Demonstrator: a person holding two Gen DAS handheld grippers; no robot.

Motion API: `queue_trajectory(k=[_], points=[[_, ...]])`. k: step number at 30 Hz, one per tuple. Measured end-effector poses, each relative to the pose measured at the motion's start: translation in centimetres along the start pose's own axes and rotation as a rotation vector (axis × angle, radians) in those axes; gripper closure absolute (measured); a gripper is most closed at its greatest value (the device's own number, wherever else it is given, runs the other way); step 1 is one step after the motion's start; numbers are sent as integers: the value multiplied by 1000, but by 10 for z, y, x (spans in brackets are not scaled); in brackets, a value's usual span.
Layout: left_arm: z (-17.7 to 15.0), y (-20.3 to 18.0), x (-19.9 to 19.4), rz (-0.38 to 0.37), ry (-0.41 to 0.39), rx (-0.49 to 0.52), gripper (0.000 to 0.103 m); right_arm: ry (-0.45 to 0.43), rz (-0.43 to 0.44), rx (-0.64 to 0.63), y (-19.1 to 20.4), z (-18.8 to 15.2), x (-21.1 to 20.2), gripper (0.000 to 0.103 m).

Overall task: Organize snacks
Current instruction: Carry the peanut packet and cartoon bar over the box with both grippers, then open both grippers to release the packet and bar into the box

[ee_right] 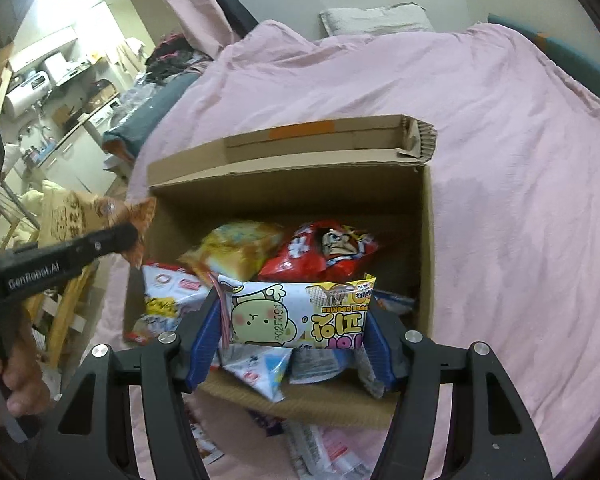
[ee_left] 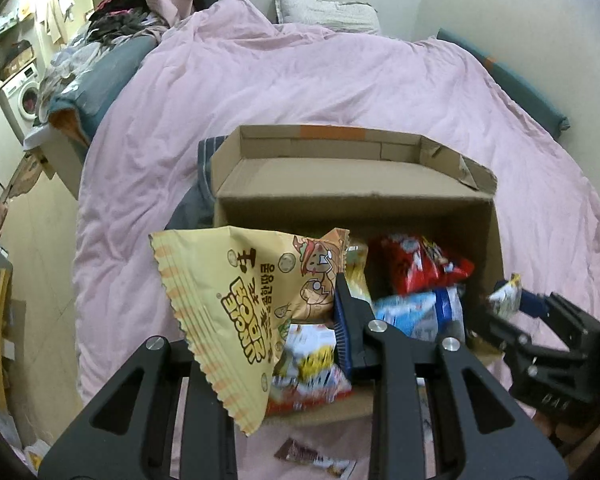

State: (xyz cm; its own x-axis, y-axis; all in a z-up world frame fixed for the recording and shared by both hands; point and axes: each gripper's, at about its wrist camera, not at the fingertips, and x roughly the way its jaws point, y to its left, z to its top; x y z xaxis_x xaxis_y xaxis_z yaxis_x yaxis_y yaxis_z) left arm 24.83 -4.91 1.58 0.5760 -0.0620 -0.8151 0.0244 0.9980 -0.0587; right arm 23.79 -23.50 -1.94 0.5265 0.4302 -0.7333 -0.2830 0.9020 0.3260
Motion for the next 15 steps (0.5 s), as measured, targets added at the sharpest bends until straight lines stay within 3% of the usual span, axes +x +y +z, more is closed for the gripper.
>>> queue_trajectory(k=[15], points=[[8, -18, 48, 17, 69, 31, 78, 72, -21, -11, 1, 0, 17, 33]])
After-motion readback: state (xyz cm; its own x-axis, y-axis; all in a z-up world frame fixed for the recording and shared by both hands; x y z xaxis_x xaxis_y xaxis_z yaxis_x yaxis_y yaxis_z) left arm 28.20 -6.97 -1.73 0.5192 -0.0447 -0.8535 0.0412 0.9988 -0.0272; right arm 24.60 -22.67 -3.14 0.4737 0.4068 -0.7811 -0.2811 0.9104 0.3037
